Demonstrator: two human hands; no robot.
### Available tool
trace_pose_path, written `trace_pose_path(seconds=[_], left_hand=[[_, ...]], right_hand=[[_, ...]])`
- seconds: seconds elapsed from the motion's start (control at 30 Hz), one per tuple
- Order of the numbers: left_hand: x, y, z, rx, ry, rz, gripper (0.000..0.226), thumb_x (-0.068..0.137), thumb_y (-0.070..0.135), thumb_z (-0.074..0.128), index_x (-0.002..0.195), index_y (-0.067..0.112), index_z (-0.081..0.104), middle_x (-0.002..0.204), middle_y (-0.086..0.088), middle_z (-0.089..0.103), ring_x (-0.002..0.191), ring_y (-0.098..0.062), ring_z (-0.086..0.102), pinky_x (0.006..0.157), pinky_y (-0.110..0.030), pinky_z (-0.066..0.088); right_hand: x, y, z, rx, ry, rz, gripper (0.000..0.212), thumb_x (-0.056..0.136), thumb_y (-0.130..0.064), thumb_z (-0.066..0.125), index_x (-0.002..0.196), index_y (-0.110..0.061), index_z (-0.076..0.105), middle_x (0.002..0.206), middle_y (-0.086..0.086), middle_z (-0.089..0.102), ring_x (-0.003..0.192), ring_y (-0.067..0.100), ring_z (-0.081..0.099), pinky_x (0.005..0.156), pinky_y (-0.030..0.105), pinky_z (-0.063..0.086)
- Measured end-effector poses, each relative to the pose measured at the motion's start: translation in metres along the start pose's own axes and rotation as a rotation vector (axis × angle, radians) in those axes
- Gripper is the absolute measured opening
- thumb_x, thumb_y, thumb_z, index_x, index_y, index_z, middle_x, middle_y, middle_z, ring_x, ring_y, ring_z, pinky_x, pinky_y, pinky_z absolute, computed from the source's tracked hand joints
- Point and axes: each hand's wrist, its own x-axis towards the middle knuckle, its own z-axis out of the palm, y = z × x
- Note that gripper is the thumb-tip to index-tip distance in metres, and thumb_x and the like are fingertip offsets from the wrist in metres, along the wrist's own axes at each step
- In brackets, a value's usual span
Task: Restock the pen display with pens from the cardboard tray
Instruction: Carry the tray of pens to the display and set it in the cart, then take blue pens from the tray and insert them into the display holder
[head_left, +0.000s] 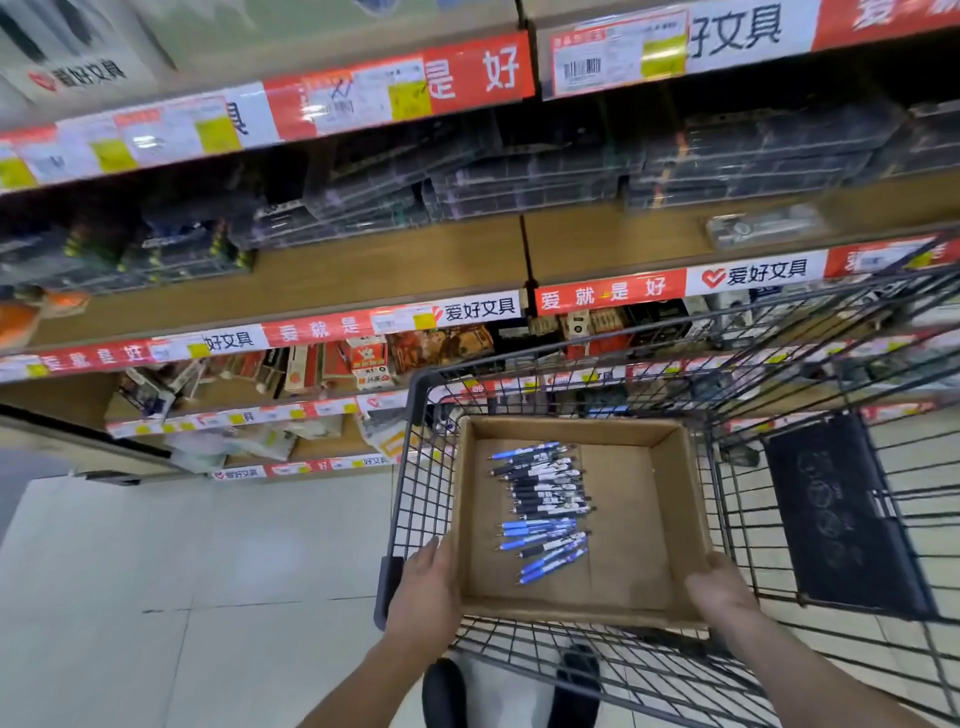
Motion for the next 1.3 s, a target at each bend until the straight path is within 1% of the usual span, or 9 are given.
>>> trace_pose_path(seconds=[0.1,0.2,0.33,0.4,0.5,0.67,0.87,1.03,1.3], left_hand=[[-0.018,-0.011,-0.006,0.135,0.016,0.033,0.064,0.100,0.015,0.042,0.159,0.020,0.018,0.165,-0.002,0.022,0.151,-0.021,0.019,0.120,-0.029,0.021],[-0.036,-0.021,-0.006,0.131,0.017,0.069,0.061,0.100,0.019,0.044,0.158,0.017,0.024,0.164,-0.003,0.027,0.151,-0.026,0.019,0.122,-0.033,0.022],[-0.054,-0.029,-0.009,0.126,0.005,0.086,0.055,0.101,0.025,0.046,0.154,0.017,0.035,0.159,-0.001,0.037,0.149,-0.027,0.024,0.121,-0.033,0.025],[-0.064,-0.035,-0.017,0.146,0.018,0.121,0.053,0.099,0.024,0.049,0.151,0.016,0.042,0.156,-0.002,0.042,0.147,-0.028,0.029,0.120,-0.035,0.028],[-0.072,-0.049,-0.028,0.166,0.081,0.175,0.049,0.092,0.019,0.059,0.140,0.013,0.056,0.144,-0.007,0.057,0.137,-0.033,0.044,0.114,-0.039,0.038],[-0.073,-0.050,-0.071,0.135,0.054,0.222,0.059,0.095,0.025,0.051,0.152,0.019,0.038,0.157,0.000,0.039,0.146,-0.029,0.029,0.122,-0.034,0.021],[-0.067,-0.042,-0.130,-0.045,0.067,0.375,0.056,0.097,0.021,0.050,0.151,0.019,0.037,0.153,0.001,0.045,0.140,-0.021,0.034,0.115,-0.026,0.025],[-0.061,-0.069,-0.178,0.015,0.004,0.544,0.060,0.098,0.030,0.050,0.154,0.020,0.033,0.156,0.001,0.042,0.143,-0.020,0.034,0.118,-0.028,0.023],[-0.034,-0.081,-0.221,0.135,-0.100,0.669,0.058,0.098,0.023,0.047,0.154,0.017,0.031,0.157,-0.002,0.040,0.144,-0.024,0.032,0.119,-0.034,0.023]], right_hand=[[-0.021,-0.012,0.003,-0.057,-0.016,-0.038,0.064,0.094,-0.013,0.057,0.153,-0.011,0.033,0.140,0.016,0.056,0.124,0.036,0.056,0.107,0.042,0.045],[-0.059,-0.025,0.009,-0.131,-0.046,-0.109,0.067,0.098,-0.023,0.058,0.156,-0.016,0.025,0.151,0.010,0.047,0.126,0.030,0.055,0.103,0.036,0.045],[-0.093,-0.031,0.029,-0.194,-0.178,-0.233,0.053,0.092,-0.012,0.058,0.144,-0.019,0.050,0.144,0.003,0.056,0.124,0.025,0.058,0.105,0.028,0.044],[-0.117,-0.027,0.041,-0.228,-0.211,-0.312,0.043,0.091,-0.008,0.053,0.132,-0.018,0.060,0.132,0.003,0.064,0.120,0.025,0.060,0.096,0.023,0.043],[-0.154,-0.022,0.062,-0.253,-0.168,-0.473,0.031,0.093,-0.015,0.054,0.121,-0.022,0.063,0.119,0.003,0.071,0.111,0.026,0.066,0.084,0.025,0.046],[-0.198,-0.017,0.105,-0.241,0.008,-0.584,0.027,0.090,-0.022,0.053,0.115,-0.023,0.061,0.108,0.004,0.072,0.102,0.027,0.066,0.079,0.032,0.046],[-0.233,-0.030,0.134,0.083,0.253,-0.392,0.044,0.090,-0.015,0.060,0.134,-0.016,0.056,0.117,0.013,0.068,0.110,0.032,0.061,0.090,0.035,0.047],[-0.252,-0.042,0.144,0.246,0.411,-0.250,0.039,0.090,-0.015,0.061,0.129,-0.016,0.059,0.115,0.018,0.069,0.108,0.036,0.062,0.089,0.038,0.050],[-0.264,-0.063,0.166,0.314,0.401,-0.089,0.035,0.091,-0.022,0.063,0.125,-0.010,0.063,0.123,0.013,0.070,0.112,0.033,0.066,0.094,0.036,0.051]])
